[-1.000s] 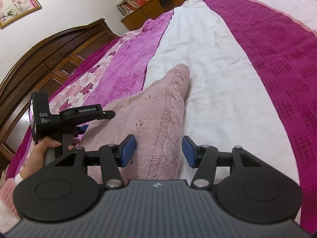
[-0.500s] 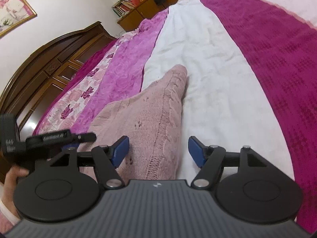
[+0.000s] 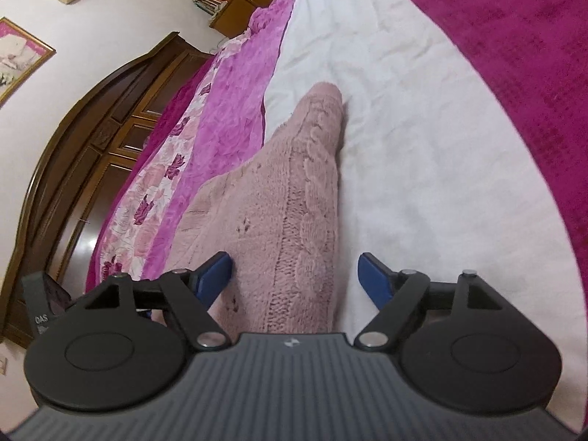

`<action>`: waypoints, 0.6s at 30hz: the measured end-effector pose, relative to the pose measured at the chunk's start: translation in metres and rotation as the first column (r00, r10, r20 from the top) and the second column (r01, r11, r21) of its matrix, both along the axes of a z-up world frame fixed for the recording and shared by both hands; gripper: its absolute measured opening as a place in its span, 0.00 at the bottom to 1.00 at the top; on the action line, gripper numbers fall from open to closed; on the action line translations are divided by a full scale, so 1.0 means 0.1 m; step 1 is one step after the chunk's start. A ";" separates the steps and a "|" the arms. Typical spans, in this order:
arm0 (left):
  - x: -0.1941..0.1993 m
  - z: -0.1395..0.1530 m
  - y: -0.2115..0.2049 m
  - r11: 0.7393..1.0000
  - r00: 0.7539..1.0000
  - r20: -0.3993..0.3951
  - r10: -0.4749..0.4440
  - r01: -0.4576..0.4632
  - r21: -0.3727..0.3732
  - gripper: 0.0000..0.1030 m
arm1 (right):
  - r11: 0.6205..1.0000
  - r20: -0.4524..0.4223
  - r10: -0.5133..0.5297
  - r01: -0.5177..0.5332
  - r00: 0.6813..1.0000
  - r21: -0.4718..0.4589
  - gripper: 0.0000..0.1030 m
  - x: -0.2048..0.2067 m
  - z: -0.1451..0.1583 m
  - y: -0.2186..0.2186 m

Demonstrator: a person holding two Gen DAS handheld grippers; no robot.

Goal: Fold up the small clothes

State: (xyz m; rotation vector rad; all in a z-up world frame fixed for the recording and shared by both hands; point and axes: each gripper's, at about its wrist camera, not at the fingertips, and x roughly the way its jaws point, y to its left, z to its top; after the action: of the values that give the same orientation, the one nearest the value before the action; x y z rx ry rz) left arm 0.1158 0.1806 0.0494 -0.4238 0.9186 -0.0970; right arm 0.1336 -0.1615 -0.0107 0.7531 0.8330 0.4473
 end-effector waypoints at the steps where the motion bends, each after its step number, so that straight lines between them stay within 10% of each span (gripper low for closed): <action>1: 0.00 -0.01 0.00 1.000 1.000 0.001 -0.003 0.003 -0.004 0.76 | 1.000 -0.001 0.007 -0.007 1.000 0.006 0.80 0.02 -0.01 0.01; 11: 0.01 -0.17 -0.06 0.985 0.998 -0.010 -0.070 0.067 -0.158 0.74 | 0.996 0.005 0.084 -0.084 0.996 0.016 0.81 0.20 -0.12 0.28; 18: 0.01 -0.16 -0.02 0.976 0.998 0.015 -0.055 0.057 -0.211 0.44 | 0.995 -0.013 0.075 -0.074 0.997 0.070 0.55 0.30 -0.09 0.33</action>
State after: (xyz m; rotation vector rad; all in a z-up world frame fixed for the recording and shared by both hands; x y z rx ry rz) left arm 0.1165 0.1784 0.0335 -0.5942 0.9150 -0.2493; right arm 0.1636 -0.1285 -0.0195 0.7920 0.8658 0.5396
